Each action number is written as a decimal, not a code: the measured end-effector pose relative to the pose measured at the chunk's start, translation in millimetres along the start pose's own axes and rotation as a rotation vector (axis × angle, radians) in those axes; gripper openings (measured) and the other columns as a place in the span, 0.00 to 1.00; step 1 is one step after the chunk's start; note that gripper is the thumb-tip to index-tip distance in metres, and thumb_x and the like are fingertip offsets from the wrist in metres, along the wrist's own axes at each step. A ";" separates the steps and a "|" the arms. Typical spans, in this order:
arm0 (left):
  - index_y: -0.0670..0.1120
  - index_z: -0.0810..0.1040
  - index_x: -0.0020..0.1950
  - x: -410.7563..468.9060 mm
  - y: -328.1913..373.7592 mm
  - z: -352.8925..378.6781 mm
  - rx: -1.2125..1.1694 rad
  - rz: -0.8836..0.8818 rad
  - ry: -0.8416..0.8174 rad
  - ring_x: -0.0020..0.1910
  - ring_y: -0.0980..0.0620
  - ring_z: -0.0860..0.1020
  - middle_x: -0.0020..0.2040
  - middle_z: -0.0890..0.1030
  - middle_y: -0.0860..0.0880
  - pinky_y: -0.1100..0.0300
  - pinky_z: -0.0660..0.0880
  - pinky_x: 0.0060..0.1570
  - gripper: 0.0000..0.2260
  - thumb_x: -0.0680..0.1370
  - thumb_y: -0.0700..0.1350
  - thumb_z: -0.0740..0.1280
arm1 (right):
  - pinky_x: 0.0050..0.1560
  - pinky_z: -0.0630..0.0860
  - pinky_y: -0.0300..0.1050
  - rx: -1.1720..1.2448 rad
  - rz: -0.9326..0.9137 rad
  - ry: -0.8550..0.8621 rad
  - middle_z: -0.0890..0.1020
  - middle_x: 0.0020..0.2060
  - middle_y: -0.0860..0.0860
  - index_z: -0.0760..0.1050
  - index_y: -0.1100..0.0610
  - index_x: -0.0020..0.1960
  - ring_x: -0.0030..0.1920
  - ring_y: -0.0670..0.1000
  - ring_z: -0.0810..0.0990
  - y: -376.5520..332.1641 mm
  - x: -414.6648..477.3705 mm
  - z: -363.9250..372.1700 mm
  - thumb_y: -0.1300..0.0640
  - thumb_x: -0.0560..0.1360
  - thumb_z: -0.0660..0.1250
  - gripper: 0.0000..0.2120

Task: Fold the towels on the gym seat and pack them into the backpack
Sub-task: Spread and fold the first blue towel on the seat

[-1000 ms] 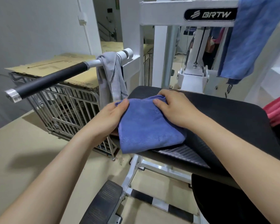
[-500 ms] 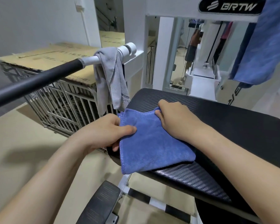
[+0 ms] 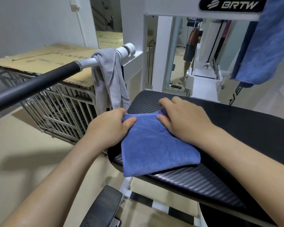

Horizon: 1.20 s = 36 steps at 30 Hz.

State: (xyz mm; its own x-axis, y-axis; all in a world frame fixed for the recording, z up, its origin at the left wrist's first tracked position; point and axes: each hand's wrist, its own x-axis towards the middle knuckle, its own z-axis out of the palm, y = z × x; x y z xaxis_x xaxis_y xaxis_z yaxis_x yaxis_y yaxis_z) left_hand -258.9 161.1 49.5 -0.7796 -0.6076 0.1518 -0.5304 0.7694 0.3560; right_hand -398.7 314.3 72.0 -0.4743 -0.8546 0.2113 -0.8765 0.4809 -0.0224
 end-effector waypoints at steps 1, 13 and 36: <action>0.50 0.69 0.43 -0.7 -2.4 -1.3 0.085 0.021 0.033 0.40 0.46 0.73 0.36 0.73 0.53 0.54 0.69 0.38 0.17 0.77 0.63 0.58 | 0.50 0.72 0.50 0.032 0.007 -0.078 0.75 0.55 0.52 0.66 0.50 0.67 0.57 0.56 0.75 1.6 0.9 -5.8 0.40 0.78 0.59 0.22; 0.46 0.77 0.50 22.6 -2.6 -27.8 -0.974 0.018 -0.077 0.37 0.56 0.78 0.41 0.82 0.50 0.61 0.74 0.37 0.12 0.76 0.54 0.68 | 0.38 0.80 0.40 1.353 0.200 -0.482 0.83 0.43 0.56 0.77 0.63 0.55 0.41 0.51 0.82 20.0 23.6 -41.7 0.68 0.72 0.69 0.12; 0.56 0.78 0.56 -2.3 42.5 9.5 -0.085 0.586 0.003 0.57 0.49 0.75 0.56 0.78 0.54 0.52 0.73 0.56 0.19 0.69 0.61 0.63 | 0.33 0.70 0.41 0.726 0.422 0.039 0.74 0.27 0.45 0.67 0.39 0.60 0.27 0.49 0.77 37.3 -29.7 -4.2 0.50 0.69 0.72 0.23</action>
State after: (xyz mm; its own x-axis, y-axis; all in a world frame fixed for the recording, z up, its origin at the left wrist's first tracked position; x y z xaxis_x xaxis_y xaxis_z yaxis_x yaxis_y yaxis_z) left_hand -282.8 197.1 55.5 -0.9335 -0.0866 0.3481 0.0172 0.9585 0.2846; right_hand -416.9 358.5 69.0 -0.7829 -0.6174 0.0769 -0.4674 0.5020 -0.7277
